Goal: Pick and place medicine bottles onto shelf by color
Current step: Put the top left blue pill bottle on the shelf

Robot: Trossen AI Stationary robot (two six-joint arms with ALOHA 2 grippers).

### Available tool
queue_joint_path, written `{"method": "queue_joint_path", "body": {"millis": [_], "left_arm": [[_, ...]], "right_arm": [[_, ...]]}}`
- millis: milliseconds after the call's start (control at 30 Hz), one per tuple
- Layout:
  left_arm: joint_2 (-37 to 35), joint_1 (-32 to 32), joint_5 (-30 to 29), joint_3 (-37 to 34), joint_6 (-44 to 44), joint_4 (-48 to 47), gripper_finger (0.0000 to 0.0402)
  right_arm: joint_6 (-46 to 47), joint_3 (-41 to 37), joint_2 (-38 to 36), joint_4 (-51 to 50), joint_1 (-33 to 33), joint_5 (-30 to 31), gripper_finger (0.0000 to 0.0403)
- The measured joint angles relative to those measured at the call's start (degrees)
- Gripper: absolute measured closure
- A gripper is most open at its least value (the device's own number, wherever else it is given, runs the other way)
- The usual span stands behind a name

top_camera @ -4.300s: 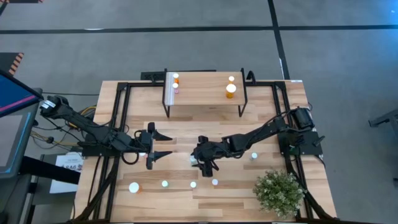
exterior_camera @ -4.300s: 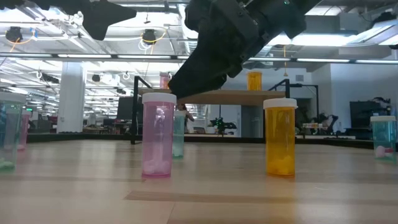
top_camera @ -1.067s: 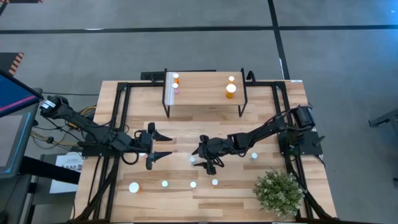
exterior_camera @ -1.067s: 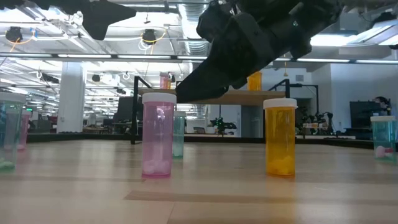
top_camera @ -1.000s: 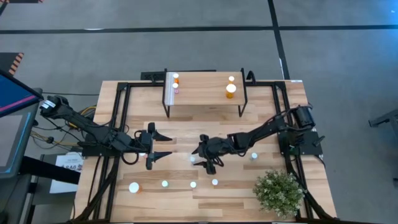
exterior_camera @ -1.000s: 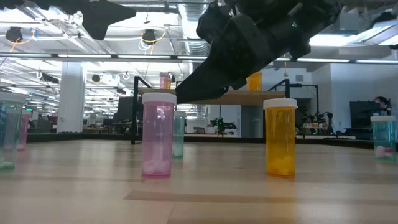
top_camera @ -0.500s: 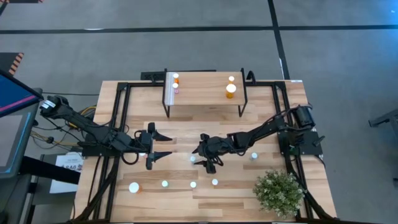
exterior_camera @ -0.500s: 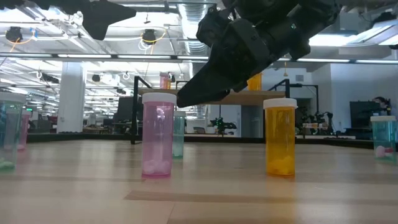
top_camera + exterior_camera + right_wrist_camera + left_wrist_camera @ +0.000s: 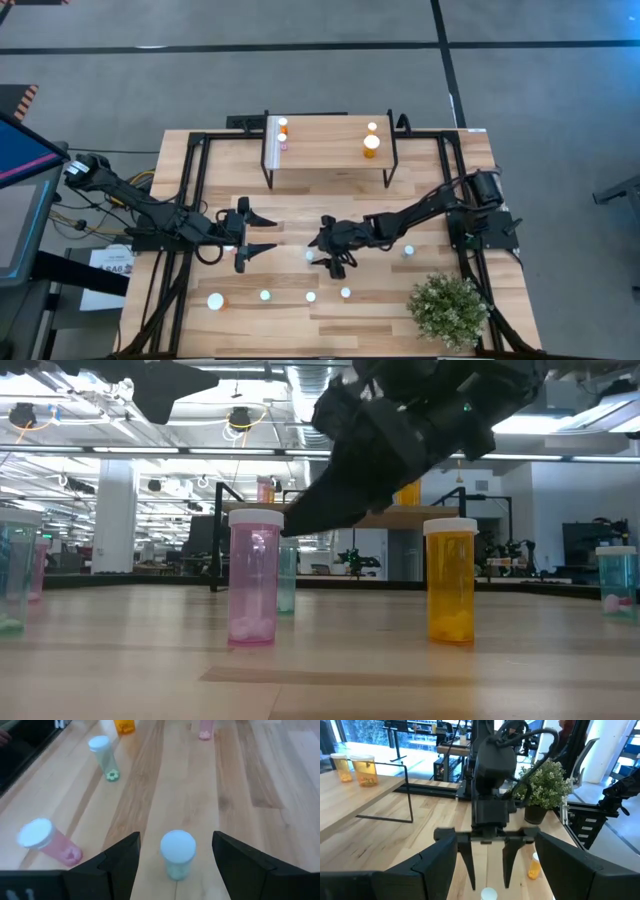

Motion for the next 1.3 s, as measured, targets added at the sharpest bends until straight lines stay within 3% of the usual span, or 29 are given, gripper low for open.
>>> {"method": "queue_joint_path", "body": {"millis": [300,667,1100,1300], "left_arm": [[0.0,-0.02,0.07,0.0,-0.26,-0.07,0.0146],[0.0,-0.02,0.17,0.0,-0.24,-0.19,0.0146],[0.0,-0.02,0.13,0.0,-0.4,-0.04,0.0146],[0.0,-0.02,0.11,0.0,-0.3,0.0,0.0146]], "right_arm": [[-0.06,7.14,7.39,-7.41,-0.13,-0.07,0.0132],[0.53,7.39,6.27,-8.0,-0.17,-0.46,0.014],[0.53,7.32,6.31,-9.6,-0.16,-0.59,0.0249],[0.49,7.27,5.55,-10.3,-0.31,-0.59,0.0281]]}}
